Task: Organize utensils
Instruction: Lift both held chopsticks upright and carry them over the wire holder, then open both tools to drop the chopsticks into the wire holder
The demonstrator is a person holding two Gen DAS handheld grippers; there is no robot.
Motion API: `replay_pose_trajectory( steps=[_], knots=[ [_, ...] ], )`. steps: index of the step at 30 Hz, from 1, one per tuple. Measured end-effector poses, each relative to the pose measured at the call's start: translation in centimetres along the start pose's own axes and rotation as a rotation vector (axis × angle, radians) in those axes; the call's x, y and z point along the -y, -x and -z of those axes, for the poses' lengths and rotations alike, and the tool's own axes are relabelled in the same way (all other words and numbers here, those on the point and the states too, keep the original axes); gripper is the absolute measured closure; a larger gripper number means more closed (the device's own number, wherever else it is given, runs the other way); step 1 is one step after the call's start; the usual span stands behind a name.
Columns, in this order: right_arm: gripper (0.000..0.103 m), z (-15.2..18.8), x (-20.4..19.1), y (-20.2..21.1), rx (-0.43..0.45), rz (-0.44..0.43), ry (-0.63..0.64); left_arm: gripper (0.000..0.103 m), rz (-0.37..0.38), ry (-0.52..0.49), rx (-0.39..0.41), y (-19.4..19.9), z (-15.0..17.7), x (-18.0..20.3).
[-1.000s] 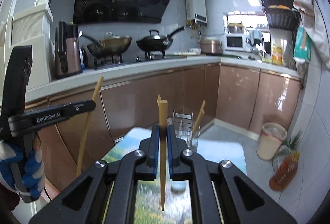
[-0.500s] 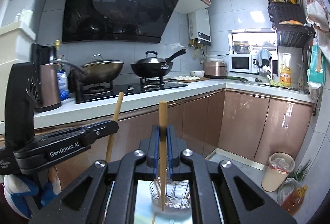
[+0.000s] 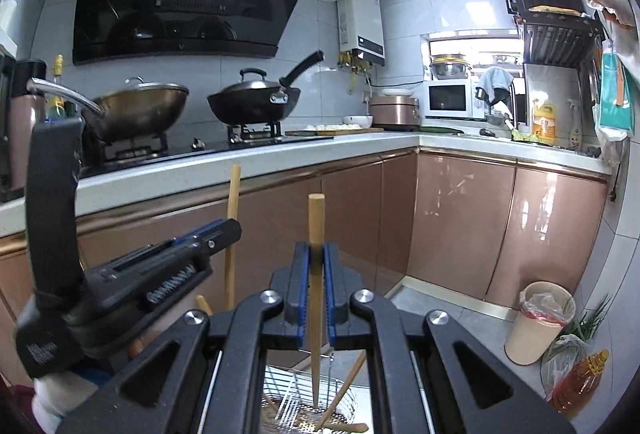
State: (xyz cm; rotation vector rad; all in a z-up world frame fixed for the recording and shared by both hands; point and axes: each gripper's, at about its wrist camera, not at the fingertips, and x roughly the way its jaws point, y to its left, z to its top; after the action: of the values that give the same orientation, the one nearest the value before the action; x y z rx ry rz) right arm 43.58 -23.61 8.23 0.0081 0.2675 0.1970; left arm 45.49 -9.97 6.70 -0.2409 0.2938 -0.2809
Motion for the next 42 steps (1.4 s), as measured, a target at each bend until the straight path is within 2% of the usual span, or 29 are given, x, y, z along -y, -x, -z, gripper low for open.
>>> replay_pose_trajectory(
  steps=[9, 17, 30, 36, 42],
  knots=[
    [0.096, 2.5, 2.0, -2.2, -0.039, -0.012, -0.050, 0.096, -0.073, -0.083, 0.063, -1.3, 2.9, 0.6],
    [0.096, 3.8, 2.5, -2.8, -0.059, -0.020, -0.082, 0.096, -0.087, -0.115, 0.054, -1.5, 3.4, 0.5],
    [0.096, 4.0, 2.8, -3.4, -0.062, -0.029, -0.099, 0.095, -0.079, -0.168, 0.077, -1.3, 3.1, 0.4],
    [0.095, 3.7, 2.6, -3.9, -0.077, -0.031, -0.077, 0.095, -0.060, -0.226, 0.038, -1.7, 3.5, 0.3],
    [0.095, 4.2, 2.7, -4.8, -0.098, -0.040, -0.085, 0.095, -0.057, -0.232, 0.015, -2.1, 3.9, -0.4]
  ],
)
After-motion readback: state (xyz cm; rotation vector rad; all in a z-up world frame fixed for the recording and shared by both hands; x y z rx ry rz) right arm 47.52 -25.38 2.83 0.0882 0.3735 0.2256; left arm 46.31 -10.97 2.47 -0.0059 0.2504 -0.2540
